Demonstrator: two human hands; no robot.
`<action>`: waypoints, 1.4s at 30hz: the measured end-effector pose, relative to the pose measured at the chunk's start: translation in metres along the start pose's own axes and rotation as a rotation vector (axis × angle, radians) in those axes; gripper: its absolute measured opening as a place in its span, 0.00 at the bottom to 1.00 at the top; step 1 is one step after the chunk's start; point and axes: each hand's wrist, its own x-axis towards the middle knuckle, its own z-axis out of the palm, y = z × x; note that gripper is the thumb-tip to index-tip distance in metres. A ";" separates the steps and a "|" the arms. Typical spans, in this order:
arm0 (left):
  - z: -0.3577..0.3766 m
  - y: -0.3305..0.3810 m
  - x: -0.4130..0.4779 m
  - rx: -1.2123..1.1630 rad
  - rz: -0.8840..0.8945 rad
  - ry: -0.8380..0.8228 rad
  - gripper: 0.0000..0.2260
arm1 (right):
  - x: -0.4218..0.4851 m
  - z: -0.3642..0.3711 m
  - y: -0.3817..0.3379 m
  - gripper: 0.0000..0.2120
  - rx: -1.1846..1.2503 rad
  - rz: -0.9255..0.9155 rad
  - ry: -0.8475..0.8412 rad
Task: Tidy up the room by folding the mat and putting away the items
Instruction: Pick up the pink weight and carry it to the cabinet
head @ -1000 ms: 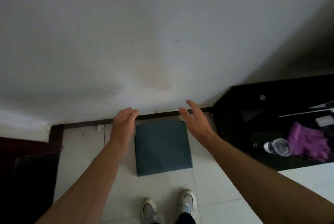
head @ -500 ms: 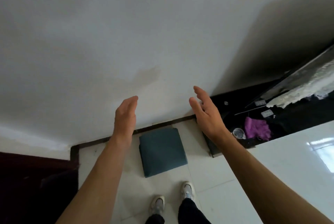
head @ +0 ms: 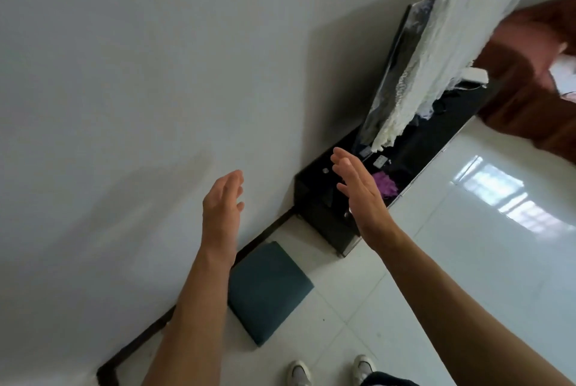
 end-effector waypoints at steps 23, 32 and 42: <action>0.333 0.039 -0.117 0.038 0.069 -0.687 0.12 | -0.122 -0.318 0.014 0.25 0.206 -0.034 0.794; 0.482 0.060 -0.208 0.039 0.086 -0.889 0.12 | -0.187 -0.466 0.019 0.24 0.220 -0.064 0.948; 0.653 0.040 -0.303 0.116 0.069 -1.298 0.15 | -0.283 -0.585 0.059 0.25 0.263 0.019 1.320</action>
